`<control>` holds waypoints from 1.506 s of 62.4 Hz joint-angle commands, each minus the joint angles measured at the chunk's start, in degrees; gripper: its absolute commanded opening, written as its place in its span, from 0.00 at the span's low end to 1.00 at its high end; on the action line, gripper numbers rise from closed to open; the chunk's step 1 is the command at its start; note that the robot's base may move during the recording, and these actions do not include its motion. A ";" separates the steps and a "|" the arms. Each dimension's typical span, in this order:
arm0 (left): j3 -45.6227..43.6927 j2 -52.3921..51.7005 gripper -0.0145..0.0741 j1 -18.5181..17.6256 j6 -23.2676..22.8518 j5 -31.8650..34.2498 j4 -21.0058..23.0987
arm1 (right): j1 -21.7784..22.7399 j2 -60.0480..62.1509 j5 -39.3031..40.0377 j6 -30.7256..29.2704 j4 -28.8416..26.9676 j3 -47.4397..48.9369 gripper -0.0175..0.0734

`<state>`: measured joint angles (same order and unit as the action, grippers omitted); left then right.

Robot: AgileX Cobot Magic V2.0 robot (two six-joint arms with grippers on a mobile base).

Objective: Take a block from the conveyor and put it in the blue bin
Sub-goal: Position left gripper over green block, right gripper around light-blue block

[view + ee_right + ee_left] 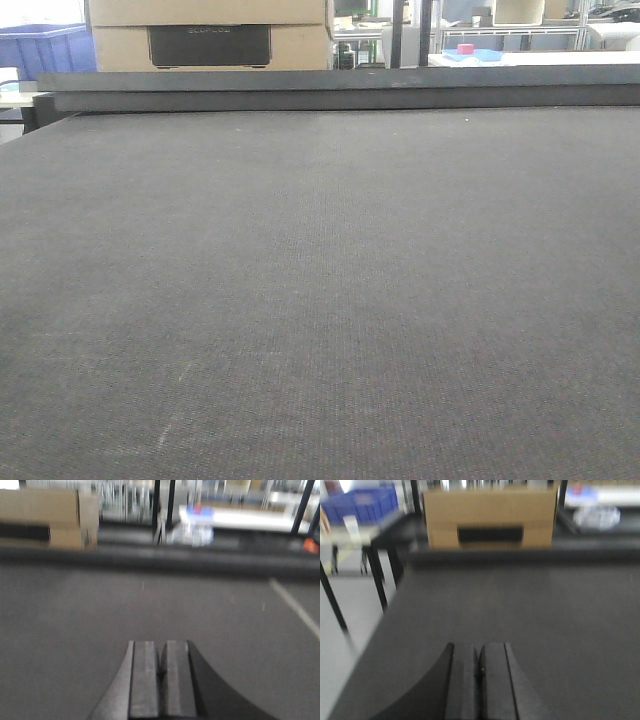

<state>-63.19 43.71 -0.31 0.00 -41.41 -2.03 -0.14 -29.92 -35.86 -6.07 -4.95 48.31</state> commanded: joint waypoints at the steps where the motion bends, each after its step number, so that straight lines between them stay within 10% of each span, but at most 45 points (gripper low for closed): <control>1: -2.96 5.88 0.04 -0.05 0.00 -7.77 2.97 | 0.38 -5.59 -8.47 0.00 -0.12 2.92 0.01; 22: -2.53 21.31 0.04 -0.05 0.00 -16.65 12.68 | 0.38 -21.11 -28.03 0.00 -1.17 3.93 0.01; 54: 6.84 25.87 0.04 -0.05 0.00 -17.78 13.40 | 0.38 -26.13 -17.38 0.00 -5.26 3.93 0.01; 94: 7.84 25.77 0.04 -0.05 0.00 -18.94 14.75 | -8.66 -38.98 -29.36 14.63 1.14 6.03 0.04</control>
<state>-55.53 69.63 -0.31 0.00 -59.92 11.98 -8.32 -67.98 -66.20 8.18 -4.28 53.71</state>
